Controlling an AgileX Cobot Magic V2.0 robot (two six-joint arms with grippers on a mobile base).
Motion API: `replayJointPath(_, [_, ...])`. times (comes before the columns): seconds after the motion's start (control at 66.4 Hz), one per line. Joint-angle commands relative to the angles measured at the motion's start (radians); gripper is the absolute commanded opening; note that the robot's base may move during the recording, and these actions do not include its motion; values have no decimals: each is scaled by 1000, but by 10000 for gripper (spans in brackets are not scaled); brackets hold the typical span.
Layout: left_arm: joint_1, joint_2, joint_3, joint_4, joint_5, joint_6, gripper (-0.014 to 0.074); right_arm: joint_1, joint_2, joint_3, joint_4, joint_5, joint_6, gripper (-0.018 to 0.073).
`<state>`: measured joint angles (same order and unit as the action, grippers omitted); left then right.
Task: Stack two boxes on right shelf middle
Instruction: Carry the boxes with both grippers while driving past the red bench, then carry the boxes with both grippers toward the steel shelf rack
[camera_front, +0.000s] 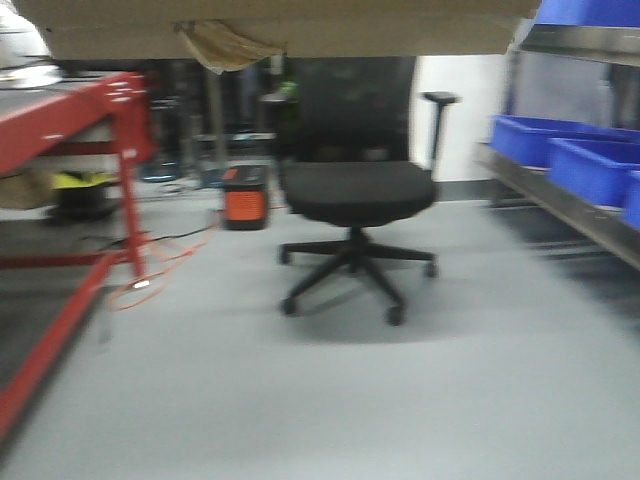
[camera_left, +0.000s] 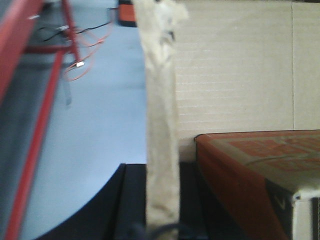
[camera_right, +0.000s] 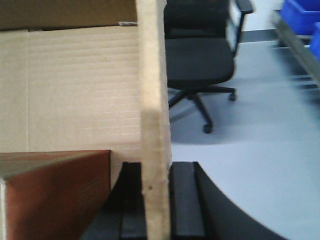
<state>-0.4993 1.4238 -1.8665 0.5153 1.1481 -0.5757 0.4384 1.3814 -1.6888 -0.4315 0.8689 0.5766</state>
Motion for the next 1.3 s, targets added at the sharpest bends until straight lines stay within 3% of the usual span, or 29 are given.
replayJointPath(0.0, [7,-8,-12,31,-16,-1,-111,-8,-16,-13,-46,-41,8,-151])
replayJointPath(1.28, [7,-8,-12,37,-16,-1,-111,-8,-16,-13,-46,-41,8,-151])
